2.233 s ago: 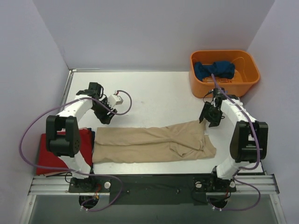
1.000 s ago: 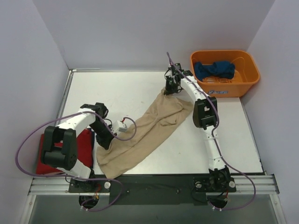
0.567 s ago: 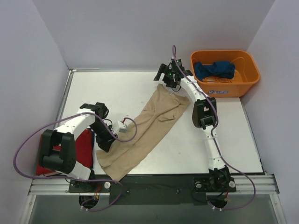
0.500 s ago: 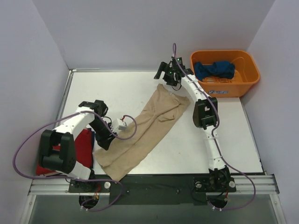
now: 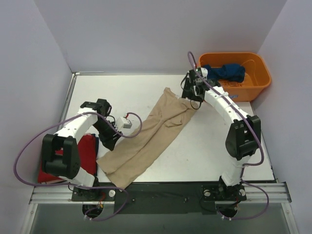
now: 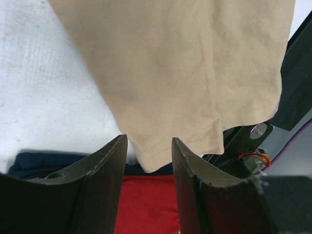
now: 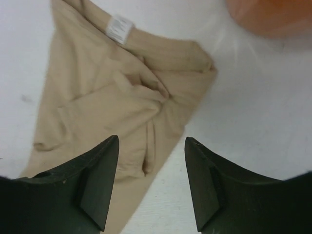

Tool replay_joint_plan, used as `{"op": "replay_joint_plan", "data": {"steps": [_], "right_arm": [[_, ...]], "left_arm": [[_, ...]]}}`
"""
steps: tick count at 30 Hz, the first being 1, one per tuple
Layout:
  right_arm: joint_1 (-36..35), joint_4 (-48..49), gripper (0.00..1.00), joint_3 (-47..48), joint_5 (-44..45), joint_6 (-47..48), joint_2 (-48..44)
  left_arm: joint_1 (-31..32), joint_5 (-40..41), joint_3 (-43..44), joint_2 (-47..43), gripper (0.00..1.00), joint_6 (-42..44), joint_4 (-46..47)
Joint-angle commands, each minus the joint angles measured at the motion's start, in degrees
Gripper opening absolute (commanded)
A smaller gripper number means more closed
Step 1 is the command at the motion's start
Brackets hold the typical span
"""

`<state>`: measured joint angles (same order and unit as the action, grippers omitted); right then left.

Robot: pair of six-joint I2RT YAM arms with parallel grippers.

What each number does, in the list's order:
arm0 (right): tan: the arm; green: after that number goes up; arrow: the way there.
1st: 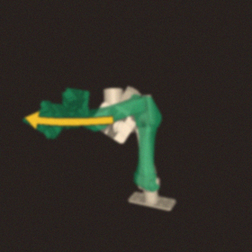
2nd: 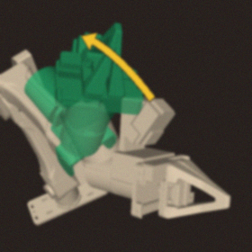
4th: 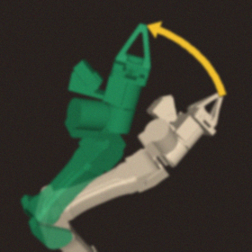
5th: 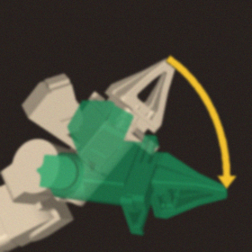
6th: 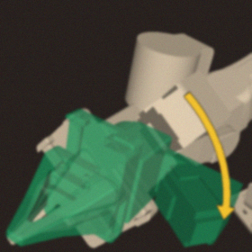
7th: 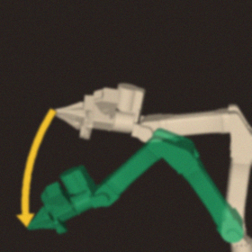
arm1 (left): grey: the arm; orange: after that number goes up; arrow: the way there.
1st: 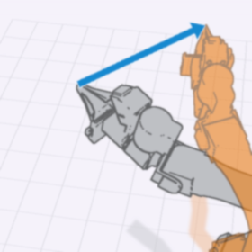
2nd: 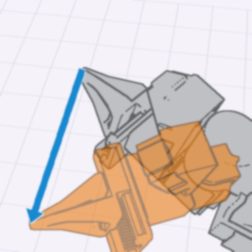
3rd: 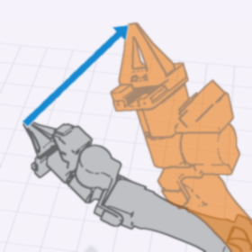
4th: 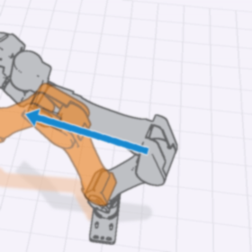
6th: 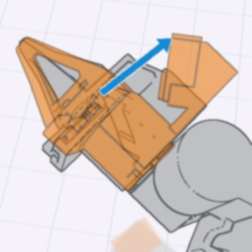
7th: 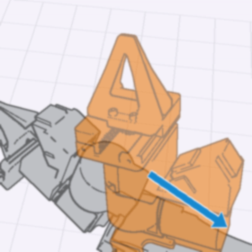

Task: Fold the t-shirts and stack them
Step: Rotate the tshirt 90 degrees

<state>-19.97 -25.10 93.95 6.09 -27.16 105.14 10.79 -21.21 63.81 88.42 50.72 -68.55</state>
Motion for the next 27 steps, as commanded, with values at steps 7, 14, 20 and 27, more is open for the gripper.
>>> {"op": "replay_joint_plan", "data": {"steps": [7,14,20,27], "right_arm": [[3.7,-4.0,0.31,-5.6,0.2,-2.8,10.5],[6.2,-1.3,0.18,5.3,-14.4,-2.1,24.0],[6.2,-1.4,0.01,23.2,-19.1,-5.8,34.9],[8.9,11.7,0.0,31.5,-22.3,-22.3,43.6]], "left_arm": [[0.5,-1.8,-2.0,0.1,0.52,-3.0,1.2],[0.6,-2.5,-7.2,-1.1,0.55,-3.1,2.5],[0.6,-7.6,-6.6,-1.1,0.57,-4.0,3.2],[2.0,-10.3,-6.4,0.4,0.58,-6.9,6.8]]}}
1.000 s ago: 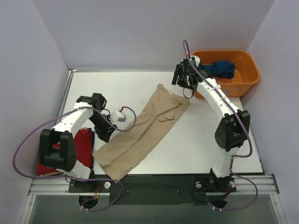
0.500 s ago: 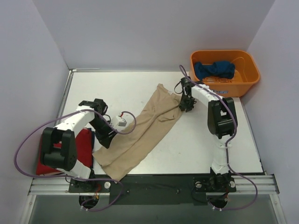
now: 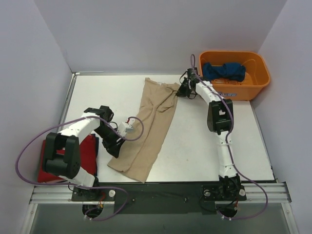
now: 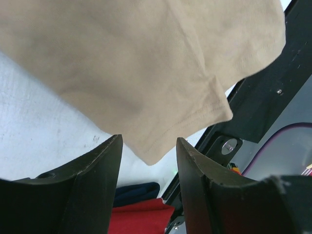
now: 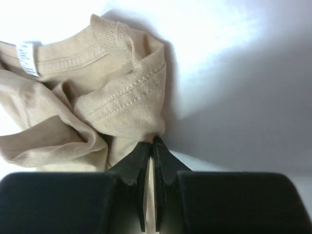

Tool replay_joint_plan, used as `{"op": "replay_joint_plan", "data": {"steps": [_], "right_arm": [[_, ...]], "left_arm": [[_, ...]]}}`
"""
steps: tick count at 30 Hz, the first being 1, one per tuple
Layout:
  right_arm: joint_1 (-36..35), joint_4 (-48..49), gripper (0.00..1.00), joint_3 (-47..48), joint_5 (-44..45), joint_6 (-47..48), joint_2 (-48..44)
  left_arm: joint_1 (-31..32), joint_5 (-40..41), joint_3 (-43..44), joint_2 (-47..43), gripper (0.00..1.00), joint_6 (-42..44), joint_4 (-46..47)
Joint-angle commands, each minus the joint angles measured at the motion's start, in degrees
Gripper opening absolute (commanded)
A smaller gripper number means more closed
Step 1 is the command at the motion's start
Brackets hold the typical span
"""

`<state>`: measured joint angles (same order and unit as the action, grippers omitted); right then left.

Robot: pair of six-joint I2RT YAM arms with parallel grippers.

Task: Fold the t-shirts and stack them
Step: Rotate the tshirt 90 degrees

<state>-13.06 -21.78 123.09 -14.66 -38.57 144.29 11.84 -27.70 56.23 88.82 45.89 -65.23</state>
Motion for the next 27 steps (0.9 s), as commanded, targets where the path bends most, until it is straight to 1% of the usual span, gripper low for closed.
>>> {"op": "replay_joint_plan", "data": {"steps": [1,4,6,7,9,10,11,12,13,14,15,17,20,21,22,23,24,25,26,27], "right_arm": [[1.8,11.2,0.0,4.0,-1.6,-12.9,5.6],[1.1,12.5,0.0,16.2,-2.1,-15.7,13.5],[0.9,15.5,0.0,19.3,-1.5,-18.3,16.1],[1.2,17.4,0.0,19.2,-0.7,-19.8,16.2],[1.9,18.0,0.01,18.2,1.2,-20.2,15.2],[2.3,18.3,0.07,16.8,1.4,-19.0,13.7],[2.4,18.7,0.16,16.1,1.3,-17.6,12.7],[2.5,19.0,0.22,14.4,1.1,-14.9,10.3],[2.4,19.1,0.32,13.6,0.9,-13.1,9.2],[2.3,19.1,0.35,11.9,0.4,-10.0,6.7],[2.2,18.9,0.4,11.1,0.1,-8.9,5.3],[1.9,18.9,0.44,8.6,-0.5,-6.2,1.7],[0.8,18.0,0.47,4.7,0.8,-2.6,-3.6],[0.3,17.7,0.43,3.7,2.5,-1.9,-4.4],[-0.4,17.5,0.38,2.7,3.2,-0.9,-6.1],[-0.9,17.7,0.23,1.1,4.5,-0.3,-6.9],[-1.7,18.8,0.15,0.4,5.0,0.4,-7.8],[-2.1,19.6,0.05,-0.6,4.6,0.6,-7.8],[-2.8,21.1,0.0,-0.5,3.8,0.6,-6.8],[-2.9,21.2,0.0,1.3,1.8,0.2,-5.6]], "left_arm": [[1.3,-3.6,1.1,0.4,0.58,-3.2,4.8],[1.6,-3.8,0.3,0.8,0.58,-5.1,7.6],[1.7,-3.1,0.3,1.0,0.58,-6.3,9.3],[1.7,-2.4,0.4,1.1,0.58,-6.4,9.3],[1.6,-0.8,-0.3,1.1,0.58,-6.3,9.2],[1.7,-0.3,-0.8,1.2,0.58,-6.0,9.2],[1.8,0.6,-1.6,1.1,0.57,-5.4,9.2],[1.7,1.0,-2.2,0.9,0.57,-5.3,9.4],[1.7,1.3,-3.0,1.1,0.57,-4.9,9.5],[2.0,1.2,-3.5,1.1,0.56,-4.9,9.6],[2.2,0.0,-4.1,1.4,0.56,-5.1,9.6],[4.2,-0.5,-4.5,1.5,0.56,-4.8,9.6],[9.1,0.2,-4.9,1.8,0.56,-5.4,11.1],[10.0,0.3,-5.2,2.0,0.54,-5.3,11.4],[11.9,0.5,-5.5,2.2,0.51,-5.3,12.1],[12.8,0.5,-6.4,2.3,0.5,-5.1,12.4],[14.5,0.4,-6.7,2.7,0.48,-4.8,12.9],[15.6,0.2,-7.7,2.8,0.47,-4.1,13.0],[17.4,0.5,-8.1,2.9,0.47,-3.8,13.4],[19.3,0.7,-8.8,3.0,0.47,-4.1,13.8]]}}
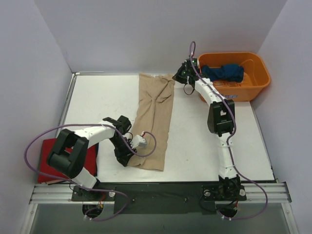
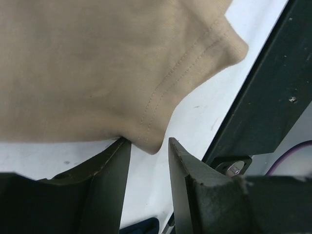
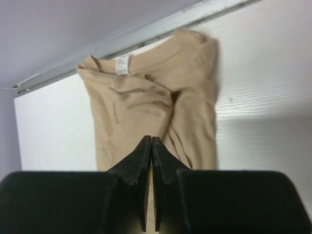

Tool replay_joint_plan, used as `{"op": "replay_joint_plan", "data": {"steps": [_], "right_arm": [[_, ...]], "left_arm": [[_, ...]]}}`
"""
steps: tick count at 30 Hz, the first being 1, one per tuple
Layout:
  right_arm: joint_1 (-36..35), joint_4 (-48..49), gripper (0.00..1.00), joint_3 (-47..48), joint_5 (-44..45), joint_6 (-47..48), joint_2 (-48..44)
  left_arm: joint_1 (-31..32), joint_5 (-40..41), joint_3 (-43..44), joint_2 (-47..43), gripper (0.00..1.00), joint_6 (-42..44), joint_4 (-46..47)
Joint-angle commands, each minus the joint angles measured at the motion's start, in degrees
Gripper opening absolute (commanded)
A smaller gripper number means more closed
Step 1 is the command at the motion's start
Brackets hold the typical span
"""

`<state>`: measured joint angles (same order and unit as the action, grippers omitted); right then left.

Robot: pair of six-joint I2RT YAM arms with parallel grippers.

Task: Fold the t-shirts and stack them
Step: Rotate the tshirt 90 degrees

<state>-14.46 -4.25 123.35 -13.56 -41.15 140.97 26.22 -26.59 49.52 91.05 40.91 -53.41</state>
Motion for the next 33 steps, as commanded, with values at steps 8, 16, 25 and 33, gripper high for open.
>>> {"op": "replay_joint_plan", "data": {"steps": [8,16,25,33], "right_arm": [[-1.6,12.4,0.0,13.3,-8.1,-13.7,14.2],[-3.1,18.8,0.0,11.0,-7.5,-15.8,13.8],[-1.9,19.9,0.0,4.9,-1.5,-9.7,5.7],[-4.0,24.8,0.0,-5.4,-15.4,-4.4,0.5]], "left_arm": [[6.5,1.0,-1.0,1.1,0.47,0.8,1.6],[6.0,1.5,-1.2,1.3,0.47,-0.2,1.9],[5.0,2.1,-2.1,0.9,0.47,-1.1,2.6],[4.8,2.5,-2.4,0.9,0.47,-0.9,3.1]]}}
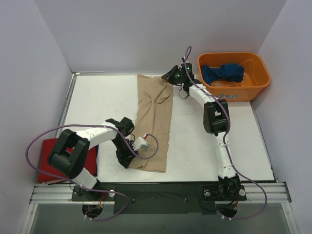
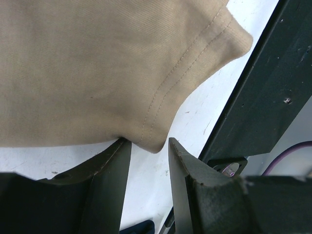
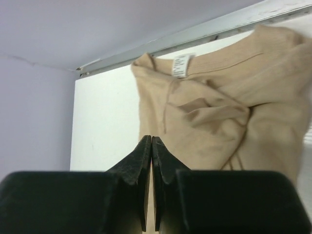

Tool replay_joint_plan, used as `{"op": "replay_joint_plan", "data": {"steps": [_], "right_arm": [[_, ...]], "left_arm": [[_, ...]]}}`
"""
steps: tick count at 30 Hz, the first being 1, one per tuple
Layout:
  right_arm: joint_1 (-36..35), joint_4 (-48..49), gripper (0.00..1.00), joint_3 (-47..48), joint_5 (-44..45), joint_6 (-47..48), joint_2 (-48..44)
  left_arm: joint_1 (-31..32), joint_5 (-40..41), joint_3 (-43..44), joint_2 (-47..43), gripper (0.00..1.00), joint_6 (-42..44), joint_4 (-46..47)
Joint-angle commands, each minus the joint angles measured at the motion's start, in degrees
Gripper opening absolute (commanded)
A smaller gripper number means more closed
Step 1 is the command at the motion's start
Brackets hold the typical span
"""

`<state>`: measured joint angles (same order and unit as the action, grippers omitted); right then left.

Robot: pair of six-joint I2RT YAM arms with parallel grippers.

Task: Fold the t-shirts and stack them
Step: Rotate the tshirt 90 degrees

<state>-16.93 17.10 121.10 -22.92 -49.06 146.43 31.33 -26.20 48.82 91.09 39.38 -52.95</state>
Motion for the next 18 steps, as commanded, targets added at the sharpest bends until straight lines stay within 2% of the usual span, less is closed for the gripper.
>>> {"op": "replay_joint_plan", "data": {"steps": [1,7,14,18], "right_arm": [[-1.7,2.2,0.0,-1.9,-6.0,3.2,-4.1],[-2.2,-5.4,0.0,8.6,-6.8,0.2,4.0],[-1.0,-5.9,0.0,9.7,-0.2,-3.1,6.8],[-0.2,-5.2,0.0,16.9,2.8,-4.3,10.5]], "left_arm": [[-0.3,2.1,-1.7,0.8,0.47,0.6,2.7],[-0.3,2.3,-1.7,0.7,0.47,0.4,2.7],[-0.2,2.6,-1.7,0.6,0.47,0.1,2.6],[-0.1,2.6,-1.7,0.6,0.47,0.1,2.6]]}}
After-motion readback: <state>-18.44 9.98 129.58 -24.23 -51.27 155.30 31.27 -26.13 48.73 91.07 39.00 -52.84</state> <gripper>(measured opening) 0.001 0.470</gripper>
